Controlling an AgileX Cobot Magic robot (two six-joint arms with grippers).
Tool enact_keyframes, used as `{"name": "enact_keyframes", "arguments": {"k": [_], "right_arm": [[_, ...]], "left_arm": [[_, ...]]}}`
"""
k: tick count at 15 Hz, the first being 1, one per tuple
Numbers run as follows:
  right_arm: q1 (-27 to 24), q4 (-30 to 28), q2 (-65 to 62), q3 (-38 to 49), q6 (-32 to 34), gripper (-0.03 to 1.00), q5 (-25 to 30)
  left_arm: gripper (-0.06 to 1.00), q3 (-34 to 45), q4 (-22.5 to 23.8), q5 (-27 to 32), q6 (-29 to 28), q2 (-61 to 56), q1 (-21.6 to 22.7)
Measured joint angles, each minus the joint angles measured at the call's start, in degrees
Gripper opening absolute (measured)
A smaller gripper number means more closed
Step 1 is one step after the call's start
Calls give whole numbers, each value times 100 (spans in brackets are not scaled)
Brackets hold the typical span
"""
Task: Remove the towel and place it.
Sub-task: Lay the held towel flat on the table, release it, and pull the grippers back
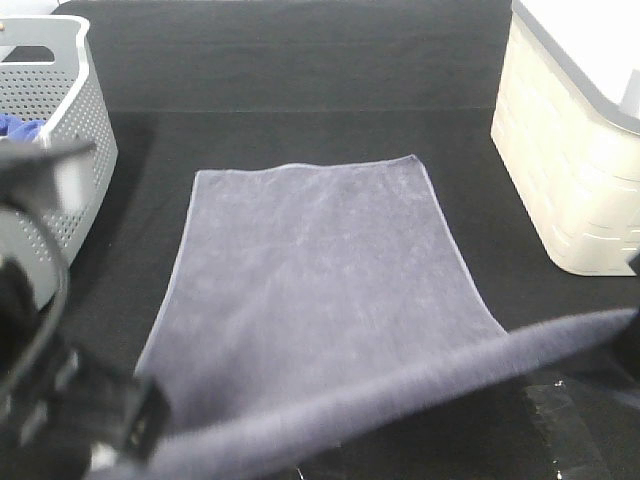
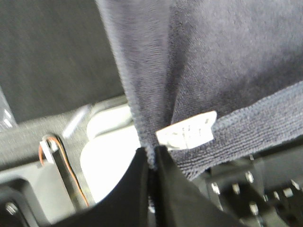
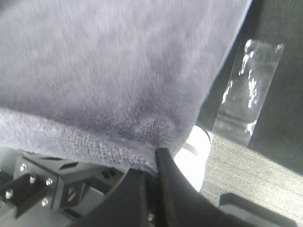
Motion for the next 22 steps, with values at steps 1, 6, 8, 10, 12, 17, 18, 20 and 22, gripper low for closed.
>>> {"name": "enact_keyframes", "arguments": {"k": [1,6,8,10,12,17,18,20,22], "right_arm": [[0,63,-132,120,0,0,11],[0,395,-275,934,-6,0,34],[0,298,-275,1186,-6,0,34],[0,235,-275,1364,-6,0,17],[0,212,-275,1409,-6,0,6],[-6,-212,-275,1421,92,44,11],[-6,-212,-275,1421,103,57,11],[-6,-212,-275,1421,109,72,11],[-6,-212,-275,1421,109,75,11]], "left_arm": [[1,92,0,0,-235,0,-258],[1,940,-149,-527,-842,-17,-579],[1,1306,-241,-1117,-848,-17,-602],[1,1438,-258,-1398,-848,-17,-602],[1,1444,-235,-1455,-848,-23,-602],[24,1513,-201,-1077,-865,-23,-602],[37,1513,-201,-1054,-865,-23,-602],[62,1513,-201,-1054,-865,-23,-602],[70,1513,-201,-1054,-865,-23,-602]]}}
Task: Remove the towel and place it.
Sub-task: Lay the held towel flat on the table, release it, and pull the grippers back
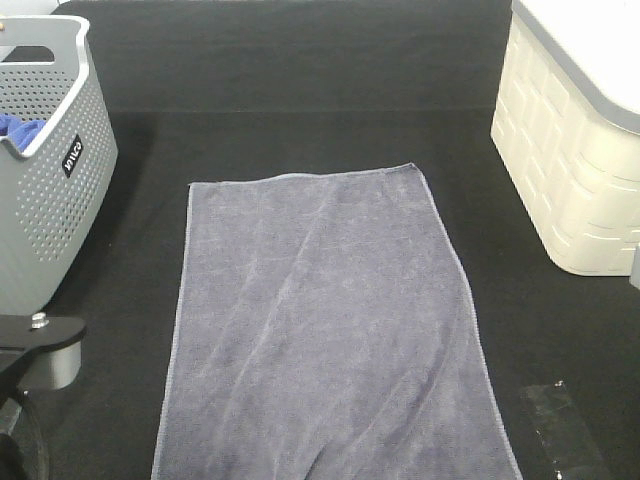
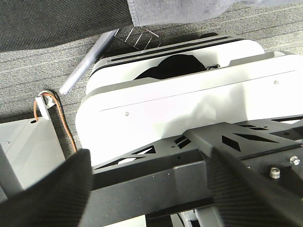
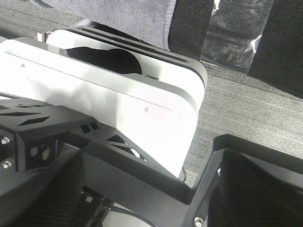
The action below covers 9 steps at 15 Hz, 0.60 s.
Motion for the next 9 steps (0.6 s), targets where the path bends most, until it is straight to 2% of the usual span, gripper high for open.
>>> {"name": "enact_keyframes", "arguments": {"k": [3,6,7,9], "right_arm": [[0,0,0,-46,0,75,0],[0,-6,34,-647,0,75,-143],[0,-23,178,-911,0,75,-304],[0,-138,625,-1495,0,75,-699]], "left_arm": [[71,0,281,-40,0,0,0],[69,-350,1283,-57,-69,6,69],[66,-527,1599,-143,-92,6,229],[63,-831,2040,-527,-11,6,882]]}}
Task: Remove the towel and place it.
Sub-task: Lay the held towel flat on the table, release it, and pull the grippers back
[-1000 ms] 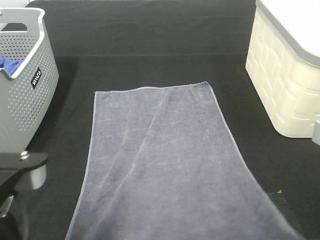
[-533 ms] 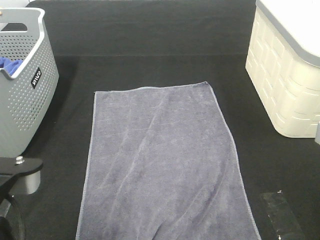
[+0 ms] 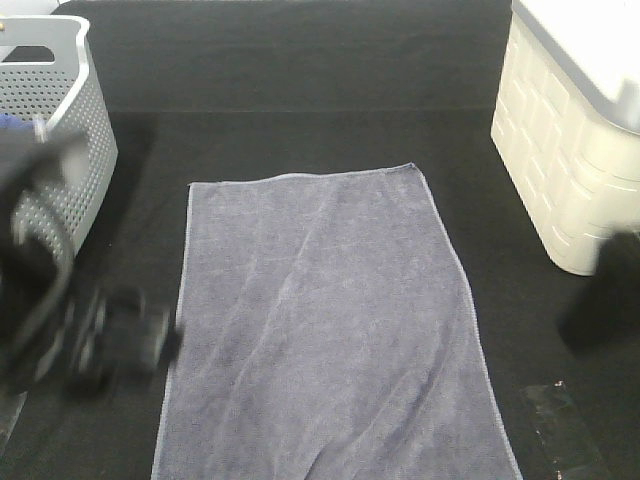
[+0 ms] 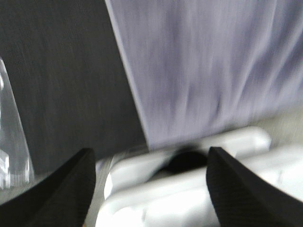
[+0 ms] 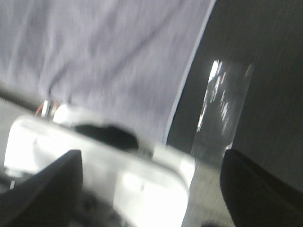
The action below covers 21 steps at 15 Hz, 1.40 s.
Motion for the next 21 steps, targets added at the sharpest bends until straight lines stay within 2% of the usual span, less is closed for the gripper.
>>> {"name": "enact_keyframes", "arguments": {"k": [1,2,3,5,6,8,11,15,21], "right_arm": [[0,-69,298,-286,0,75,-172],[0,-143,705,-705,0,74,-384],[0,-155,1026,-1049,0,72,-516],[0,-160,1667,-1788,0,65,-642],[0,-160,1667,-1788,0,65,-642],[0,-160,2240,-2447,0,57,-693],[0,-160,3128,-3426,0,54,-745],[0,-327,4561,-4601,23,54,-900],[0,-710,6371,-6217,46,54,-1026]], "left_arm": [[63,-109,69,-327,195,6,378],[63,-229,86,-974,579,34,963],[63,-327,80,-1364,894,132,1346],[63,-550,-17,-1822,1478,516,1954],[63,-550,-17,-1822,1478,516,1954],[63,-934,-143,-1971,1845,1123,2395],[63,-1862,-155,-1925,2229,2206,2750],[63,-3415,-229,-1364,2521,3833,3100],[63,-5237,-424,-670,2813,5455,3323]]}}
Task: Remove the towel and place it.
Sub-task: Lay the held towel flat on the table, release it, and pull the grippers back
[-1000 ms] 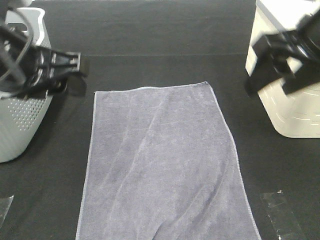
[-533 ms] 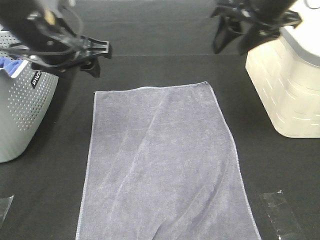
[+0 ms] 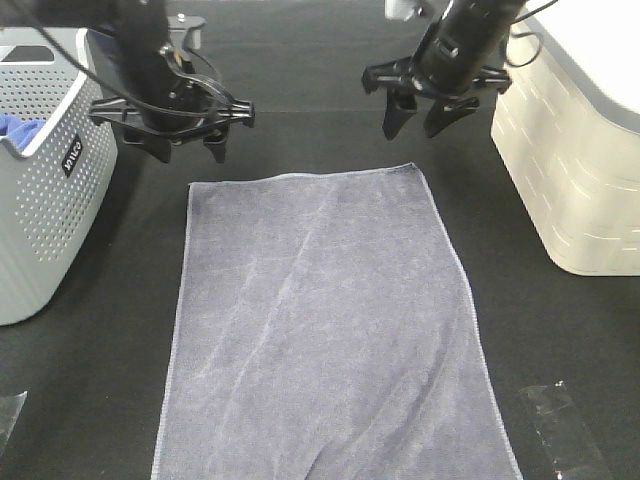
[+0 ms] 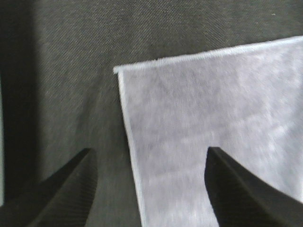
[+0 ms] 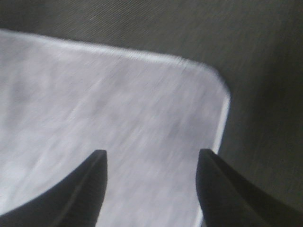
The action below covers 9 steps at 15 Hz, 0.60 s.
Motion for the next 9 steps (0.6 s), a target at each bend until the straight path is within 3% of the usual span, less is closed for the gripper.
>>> {"name": "enact_keyframes", "arguments": {"k": [5,9], "right_arm": [[0,-785,1129,-865,286,54,-378],[0,-854,1541,-974,321,52,-435]], "left_arm": [[63,-1140,-63,470,246,842,115],[63,-1318,-69,527,476,928,115]]}}
